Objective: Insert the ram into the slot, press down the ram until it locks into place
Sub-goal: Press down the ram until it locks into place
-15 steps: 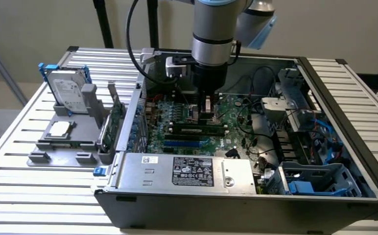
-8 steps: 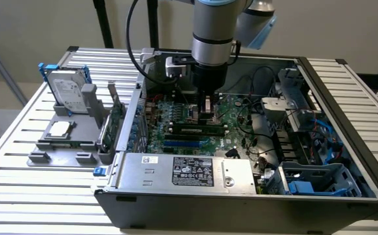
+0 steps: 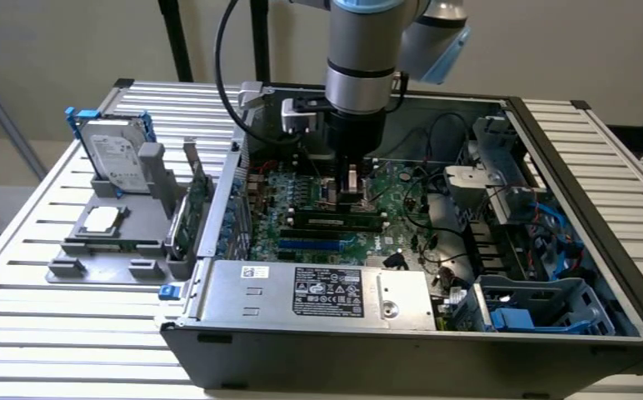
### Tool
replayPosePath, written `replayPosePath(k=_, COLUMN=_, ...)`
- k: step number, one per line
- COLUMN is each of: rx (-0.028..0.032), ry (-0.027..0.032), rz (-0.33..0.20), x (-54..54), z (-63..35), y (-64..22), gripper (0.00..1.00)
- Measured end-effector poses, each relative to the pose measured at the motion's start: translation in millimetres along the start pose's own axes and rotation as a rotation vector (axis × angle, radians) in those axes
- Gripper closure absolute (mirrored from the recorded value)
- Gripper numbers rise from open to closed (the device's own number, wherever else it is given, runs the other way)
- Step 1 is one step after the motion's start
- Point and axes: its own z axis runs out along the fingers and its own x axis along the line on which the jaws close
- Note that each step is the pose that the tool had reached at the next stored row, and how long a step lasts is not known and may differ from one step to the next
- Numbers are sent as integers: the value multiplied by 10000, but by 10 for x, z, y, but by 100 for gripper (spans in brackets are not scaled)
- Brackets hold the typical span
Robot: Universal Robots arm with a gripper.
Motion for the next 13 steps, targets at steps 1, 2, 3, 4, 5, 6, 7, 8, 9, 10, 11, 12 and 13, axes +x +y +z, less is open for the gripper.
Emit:
replayPosePath(k=1, rx=-14, ry=-1, rz=0, x=-4, z=8, y=0, gripper=89)
replayPosePath(k=2, rx=-23, ry=0, rz=0, x=-8, z=15, y=0, gripper=89)
replayPosePath(k=3, rx=-31, ry=0, rz=0, x=-11, z=23, y=0, gripper=89)
replayPosePath(k=4, rx=-36, ry=0, rz=-1, x=-13, z=31, y=0, gripper=89)
replayPosePath(k=5, rx=-41, ry=0, rz=-1, x=-15, z=40, y=0, gripper=89)
replayPosePath(k=6, rx=-44, ry=0, rz=-1, x=-17, z=50, y=0, gripper=89)
replayPosePath(k=7, rx=-47, ry=4, rz=-1, x=-18, z=58, y=0, gripper=89)
replayPosePath(k=8, rx=-52, ry=11, rz=-2, x=-19, z=69, y=0, gripper=89)
replayPosePath(k=9, rx=-55, ry=15, rz=-2, x=-20, z=80, y=0, gripper=89)
replayPosePath(k=10, rx=-55, ry=10, rz=-1, x=-22, z=96, y=1, gripper=89)
replayPosePath(k=11, rx=-54, ry=10, rz=-1, x=-24, z=109, y=0, gripper=89)
replayPosePath(k=12, rx=-54, ry=8, rz=0, x=-25, z=116, y=1, gripper=89)
replayPosePath(k=13, rx=-57, ry=7, rz=0, x=-25, z=116, y=1, gripper=89)
